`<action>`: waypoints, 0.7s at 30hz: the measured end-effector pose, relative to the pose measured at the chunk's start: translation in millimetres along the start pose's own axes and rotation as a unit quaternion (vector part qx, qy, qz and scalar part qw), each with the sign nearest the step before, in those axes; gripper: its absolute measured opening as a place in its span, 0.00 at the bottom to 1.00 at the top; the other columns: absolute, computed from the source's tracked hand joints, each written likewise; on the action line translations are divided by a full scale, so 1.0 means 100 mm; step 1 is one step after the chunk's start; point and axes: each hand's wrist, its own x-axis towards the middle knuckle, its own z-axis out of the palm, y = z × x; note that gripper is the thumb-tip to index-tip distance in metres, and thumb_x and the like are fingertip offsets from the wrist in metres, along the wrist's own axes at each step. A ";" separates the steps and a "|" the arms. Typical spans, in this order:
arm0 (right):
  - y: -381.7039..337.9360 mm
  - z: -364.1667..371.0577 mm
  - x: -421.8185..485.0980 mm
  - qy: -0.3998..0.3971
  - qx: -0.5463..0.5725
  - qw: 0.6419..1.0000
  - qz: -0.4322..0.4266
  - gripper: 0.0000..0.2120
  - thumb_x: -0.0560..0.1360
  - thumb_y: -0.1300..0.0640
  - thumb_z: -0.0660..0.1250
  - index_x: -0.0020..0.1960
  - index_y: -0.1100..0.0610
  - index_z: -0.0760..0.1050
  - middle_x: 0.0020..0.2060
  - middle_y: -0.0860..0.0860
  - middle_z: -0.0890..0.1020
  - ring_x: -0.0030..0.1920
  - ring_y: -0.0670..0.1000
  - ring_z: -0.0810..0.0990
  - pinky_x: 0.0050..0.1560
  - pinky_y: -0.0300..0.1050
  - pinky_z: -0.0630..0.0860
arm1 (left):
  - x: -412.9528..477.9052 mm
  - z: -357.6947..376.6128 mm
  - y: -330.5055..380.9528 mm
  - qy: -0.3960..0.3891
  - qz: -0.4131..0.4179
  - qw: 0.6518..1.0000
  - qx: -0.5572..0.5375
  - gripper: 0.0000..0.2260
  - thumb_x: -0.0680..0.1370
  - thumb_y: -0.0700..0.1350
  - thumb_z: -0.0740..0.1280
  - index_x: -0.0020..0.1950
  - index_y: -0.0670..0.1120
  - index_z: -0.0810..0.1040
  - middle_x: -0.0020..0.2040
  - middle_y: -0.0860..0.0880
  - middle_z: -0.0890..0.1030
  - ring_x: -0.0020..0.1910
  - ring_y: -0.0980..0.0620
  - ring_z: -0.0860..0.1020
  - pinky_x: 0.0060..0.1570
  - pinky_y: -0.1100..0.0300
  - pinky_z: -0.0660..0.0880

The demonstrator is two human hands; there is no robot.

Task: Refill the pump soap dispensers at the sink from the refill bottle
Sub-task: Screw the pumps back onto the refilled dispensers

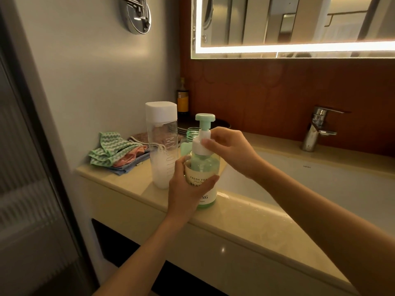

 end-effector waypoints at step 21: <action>-0.01 0.11 0.02 0.094 -0.062 0.994 0.013 0.17 0.69 0.46 0.71 0.48 0.54 0.69 0.44 0.47 0.76 0.44 0.46 0.75 0.44 0.40 0.74 | 0.01 0.01 0.01 -0.005 -0.001 1.000 0.000 0.29 0.65 0.47 0.77 0.61 0.52 0.67 0.52 0.60 0.75 0.50 0.66 0.75 0.44 0.76 0.72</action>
